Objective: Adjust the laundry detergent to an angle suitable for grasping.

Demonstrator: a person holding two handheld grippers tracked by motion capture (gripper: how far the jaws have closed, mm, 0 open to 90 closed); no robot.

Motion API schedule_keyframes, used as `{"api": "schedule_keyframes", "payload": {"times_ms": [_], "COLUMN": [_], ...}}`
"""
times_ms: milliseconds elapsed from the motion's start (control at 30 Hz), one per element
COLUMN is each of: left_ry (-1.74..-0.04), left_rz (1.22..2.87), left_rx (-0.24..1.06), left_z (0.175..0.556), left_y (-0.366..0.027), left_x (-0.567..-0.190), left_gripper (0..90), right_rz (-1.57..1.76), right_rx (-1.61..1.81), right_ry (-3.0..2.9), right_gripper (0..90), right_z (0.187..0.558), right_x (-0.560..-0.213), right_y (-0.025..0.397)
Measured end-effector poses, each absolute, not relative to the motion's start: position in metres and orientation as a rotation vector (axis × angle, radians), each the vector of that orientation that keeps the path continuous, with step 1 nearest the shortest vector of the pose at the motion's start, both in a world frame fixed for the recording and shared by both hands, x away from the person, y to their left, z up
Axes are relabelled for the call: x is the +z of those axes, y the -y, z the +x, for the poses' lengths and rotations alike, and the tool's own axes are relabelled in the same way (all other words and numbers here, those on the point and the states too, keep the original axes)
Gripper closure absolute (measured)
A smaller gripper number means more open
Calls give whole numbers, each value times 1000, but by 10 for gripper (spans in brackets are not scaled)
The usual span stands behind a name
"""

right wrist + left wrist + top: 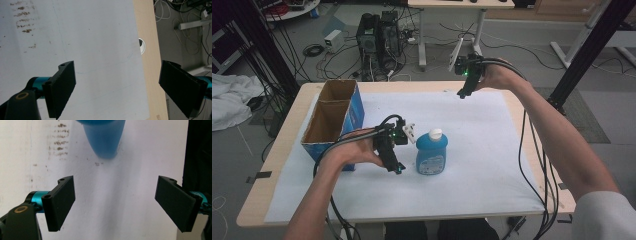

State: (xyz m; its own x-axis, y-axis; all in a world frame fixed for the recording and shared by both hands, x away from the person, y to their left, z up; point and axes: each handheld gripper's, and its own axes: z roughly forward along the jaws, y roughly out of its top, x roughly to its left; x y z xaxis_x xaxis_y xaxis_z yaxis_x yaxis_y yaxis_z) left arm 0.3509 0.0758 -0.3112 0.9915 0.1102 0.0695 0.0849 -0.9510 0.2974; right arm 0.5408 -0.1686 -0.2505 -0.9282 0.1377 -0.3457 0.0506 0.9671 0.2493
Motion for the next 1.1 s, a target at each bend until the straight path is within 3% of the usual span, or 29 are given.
{"api": "schedule_keyframes", "payload": {"times_ms": [400,1100], "left_ry": [-129,-118], "left_rz": [2983,2991], "left_rx": [119,108], "left_z": [350,348], "left_y": [-72,-71], "left_x": [-320,-326], "left_gripper": [167,167], "right_rz": [161,190], "right_rx": [349,367], "right_ry": [-2736,-2768], "right_gripper": [132,132], "right_z": [536,531], "right_x": [-251,-258], "right_y": [168,173]}}
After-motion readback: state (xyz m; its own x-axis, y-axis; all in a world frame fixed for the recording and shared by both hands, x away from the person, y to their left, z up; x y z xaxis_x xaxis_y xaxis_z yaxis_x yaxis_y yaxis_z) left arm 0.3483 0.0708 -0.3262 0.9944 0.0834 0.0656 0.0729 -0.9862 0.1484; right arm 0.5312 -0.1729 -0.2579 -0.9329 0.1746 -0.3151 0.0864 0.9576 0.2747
